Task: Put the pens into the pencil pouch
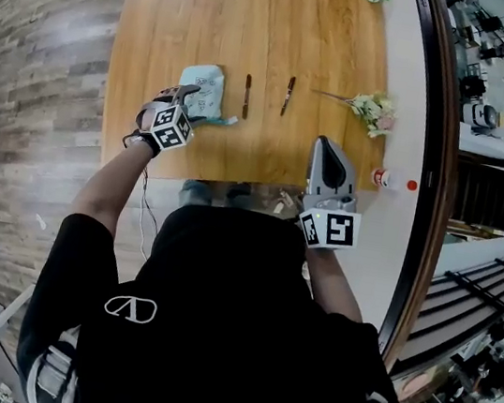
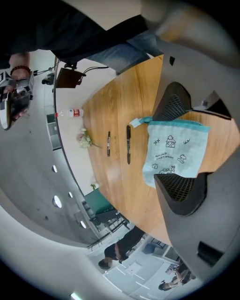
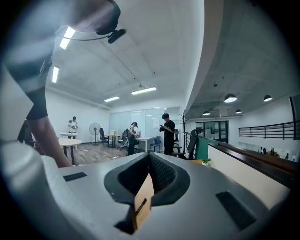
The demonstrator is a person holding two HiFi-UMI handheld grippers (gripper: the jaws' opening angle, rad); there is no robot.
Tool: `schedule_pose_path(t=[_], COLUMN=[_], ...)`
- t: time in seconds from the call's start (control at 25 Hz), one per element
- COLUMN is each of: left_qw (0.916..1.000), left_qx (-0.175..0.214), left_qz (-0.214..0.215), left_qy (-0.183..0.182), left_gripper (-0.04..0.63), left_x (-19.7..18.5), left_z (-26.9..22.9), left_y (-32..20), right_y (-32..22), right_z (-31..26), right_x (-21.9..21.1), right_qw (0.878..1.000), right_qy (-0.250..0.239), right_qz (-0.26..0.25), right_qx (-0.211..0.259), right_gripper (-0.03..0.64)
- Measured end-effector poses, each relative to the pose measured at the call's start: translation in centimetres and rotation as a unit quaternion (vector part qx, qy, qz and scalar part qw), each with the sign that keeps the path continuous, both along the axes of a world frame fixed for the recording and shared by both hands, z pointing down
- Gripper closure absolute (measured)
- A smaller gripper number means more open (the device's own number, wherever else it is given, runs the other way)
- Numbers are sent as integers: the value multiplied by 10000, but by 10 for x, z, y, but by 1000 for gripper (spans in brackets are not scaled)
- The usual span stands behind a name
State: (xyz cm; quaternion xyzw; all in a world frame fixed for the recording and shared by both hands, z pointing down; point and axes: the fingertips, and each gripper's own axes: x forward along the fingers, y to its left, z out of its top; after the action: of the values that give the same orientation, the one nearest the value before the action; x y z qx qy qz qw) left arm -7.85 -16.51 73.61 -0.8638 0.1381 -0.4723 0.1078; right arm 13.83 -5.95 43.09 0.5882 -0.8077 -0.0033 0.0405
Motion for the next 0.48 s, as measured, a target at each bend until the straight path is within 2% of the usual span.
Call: schedule_pose_path(t=[0.28,0.48], left_qw=[9979,9957], left_qx=[-454,-682], left_qz=[123,84], left_qy=[-447,-628], left_gripper=[272,325], left_x=[-6,-9], left_z=[45,64], left_y=[10,14], right_y=[-2,-2], right_z=[5,7], right_x=[0,1], right_qw=[10000,9999], right_qy=[36,67], right_qz=[16,14], right_qx=[-91,-144], right_gripper=[618,618])
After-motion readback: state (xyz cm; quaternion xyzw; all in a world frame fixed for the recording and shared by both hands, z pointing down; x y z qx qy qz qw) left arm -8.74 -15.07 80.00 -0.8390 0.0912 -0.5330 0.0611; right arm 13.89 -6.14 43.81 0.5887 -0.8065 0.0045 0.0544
